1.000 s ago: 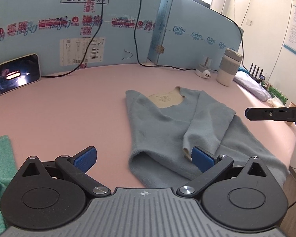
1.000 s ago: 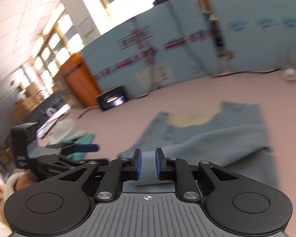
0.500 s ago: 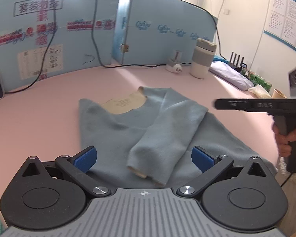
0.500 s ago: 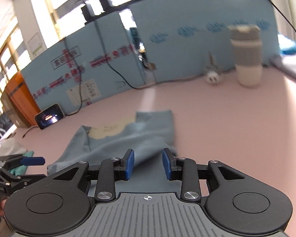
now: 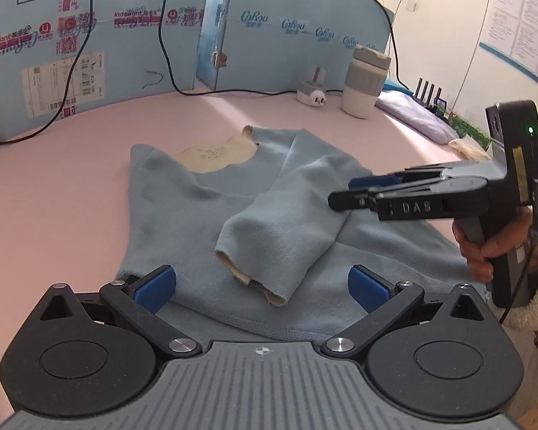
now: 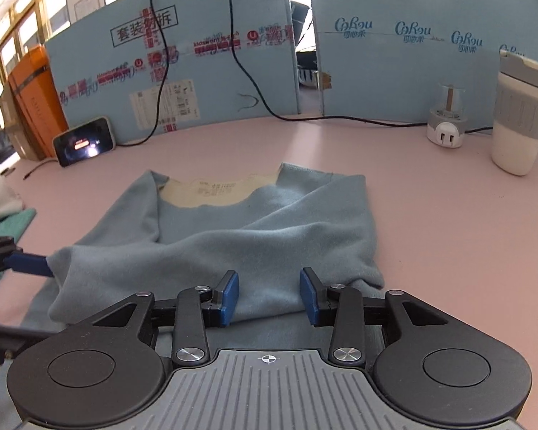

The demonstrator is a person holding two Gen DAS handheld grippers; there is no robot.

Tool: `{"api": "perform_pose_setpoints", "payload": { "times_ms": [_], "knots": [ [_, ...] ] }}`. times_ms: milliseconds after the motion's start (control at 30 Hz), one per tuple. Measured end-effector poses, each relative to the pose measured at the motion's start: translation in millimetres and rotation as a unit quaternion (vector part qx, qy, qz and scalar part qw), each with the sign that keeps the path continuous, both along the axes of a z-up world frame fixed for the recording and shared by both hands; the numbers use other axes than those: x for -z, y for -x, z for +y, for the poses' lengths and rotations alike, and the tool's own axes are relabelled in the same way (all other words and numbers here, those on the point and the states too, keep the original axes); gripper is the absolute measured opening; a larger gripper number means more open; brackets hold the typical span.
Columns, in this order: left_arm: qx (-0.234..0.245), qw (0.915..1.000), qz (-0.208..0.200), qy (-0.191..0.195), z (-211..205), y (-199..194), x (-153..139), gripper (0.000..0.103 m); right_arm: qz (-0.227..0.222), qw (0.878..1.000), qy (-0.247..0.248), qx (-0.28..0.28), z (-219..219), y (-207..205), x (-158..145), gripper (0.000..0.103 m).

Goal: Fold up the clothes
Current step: 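Open the right gripper and release the sleeve onto the body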

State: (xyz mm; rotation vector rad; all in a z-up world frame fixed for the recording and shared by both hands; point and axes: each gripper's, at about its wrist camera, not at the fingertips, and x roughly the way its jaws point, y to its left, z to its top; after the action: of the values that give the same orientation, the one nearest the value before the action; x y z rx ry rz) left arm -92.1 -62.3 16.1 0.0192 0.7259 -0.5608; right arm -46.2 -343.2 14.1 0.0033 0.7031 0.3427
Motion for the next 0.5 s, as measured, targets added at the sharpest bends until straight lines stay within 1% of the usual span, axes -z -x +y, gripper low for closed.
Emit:
{"api": "perform_pose_setpoints", "payload": {
  "times_ms": [100, 233, 400, 500],
  "knots": [
    [-0.006, 0.9999, -0.01, 0.002, 5.6, -0.7, -7.6, 0.103, 0.004, 1.0, 0.021, -0.002, 5.5, 12.6, -3.8, 0.048],
    [-0.019, 0.9996, -0.022, 0.004, 15.9, -4.9, -18.7, 0.103, -0.007, 1.0, 0.02, -0.011, 1.5, 29.1, -11.5, 0.048],
    [-0.038, 0.9986, -0.036, 0.005, 28.9, -12.2, -33.0, 0.103, -0.03, 1.0, -0.008, -0.005, -25.0, 28.8, -35.5, 0.048],
    [-0.077, 0.9962, -0.038, -0.013, 38.0, -34.7, -43.0, 0.103, -0.019, 0.998, -0.052, -0.002, -48.0, 10.2, -48.6, 0.048]
  ]
}}
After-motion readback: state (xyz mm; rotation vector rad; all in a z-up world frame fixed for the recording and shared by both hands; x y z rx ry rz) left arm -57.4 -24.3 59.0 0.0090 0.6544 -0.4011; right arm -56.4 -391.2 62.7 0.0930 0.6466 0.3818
